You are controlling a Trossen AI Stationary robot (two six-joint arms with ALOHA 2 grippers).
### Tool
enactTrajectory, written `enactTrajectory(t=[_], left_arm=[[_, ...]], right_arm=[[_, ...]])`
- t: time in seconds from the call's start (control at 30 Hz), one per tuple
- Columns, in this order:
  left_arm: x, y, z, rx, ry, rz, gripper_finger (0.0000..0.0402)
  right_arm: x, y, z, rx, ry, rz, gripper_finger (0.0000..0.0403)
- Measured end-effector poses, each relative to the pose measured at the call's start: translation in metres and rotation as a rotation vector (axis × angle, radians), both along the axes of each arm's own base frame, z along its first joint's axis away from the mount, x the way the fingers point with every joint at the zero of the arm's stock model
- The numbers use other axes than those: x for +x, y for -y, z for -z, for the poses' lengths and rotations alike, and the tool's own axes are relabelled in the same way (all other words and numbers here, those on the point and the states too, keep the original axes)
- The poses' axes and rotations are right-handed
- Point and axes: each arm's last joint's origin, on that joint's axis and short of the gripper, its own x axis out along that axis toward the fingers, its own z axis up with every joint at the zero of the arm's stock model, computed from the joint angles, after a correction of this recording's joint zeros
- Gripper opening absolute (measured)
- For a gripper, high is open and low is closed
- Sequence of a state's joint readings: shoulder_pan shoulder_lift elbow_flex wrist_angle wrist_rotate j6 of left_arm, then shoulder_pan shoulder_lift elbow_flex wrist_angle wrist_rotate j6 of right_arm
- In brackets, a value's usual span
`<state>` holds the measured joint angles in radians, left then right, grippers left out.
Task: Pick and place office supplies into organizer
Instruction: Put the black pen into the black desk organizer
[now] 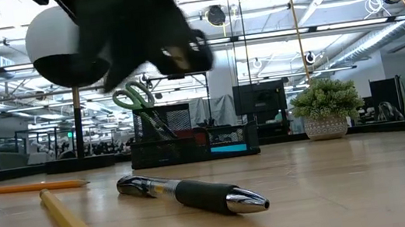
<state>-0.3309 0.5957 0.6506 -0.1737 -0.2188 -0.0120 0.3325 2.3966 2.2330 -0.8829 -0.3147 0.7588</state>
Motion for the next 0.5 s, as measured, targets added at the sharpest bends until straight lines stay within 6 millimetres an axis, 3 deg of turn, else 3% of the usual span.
enactTrajectory(t=[0.33,0.5], left_arm=[[0.0,0.0,-0.001,-0.005,0.009,0.0,0.0172],[0.0,0.0,-0.001,-0.008,0.009,-0.001,0.0172]], right_arm=[[-0.009,0.003,0.018,-0.043,-0.088,-0.035,0.0074],[-0.012,0.011,0.032,-0.057,-0.14,-0.022,0.0113]])
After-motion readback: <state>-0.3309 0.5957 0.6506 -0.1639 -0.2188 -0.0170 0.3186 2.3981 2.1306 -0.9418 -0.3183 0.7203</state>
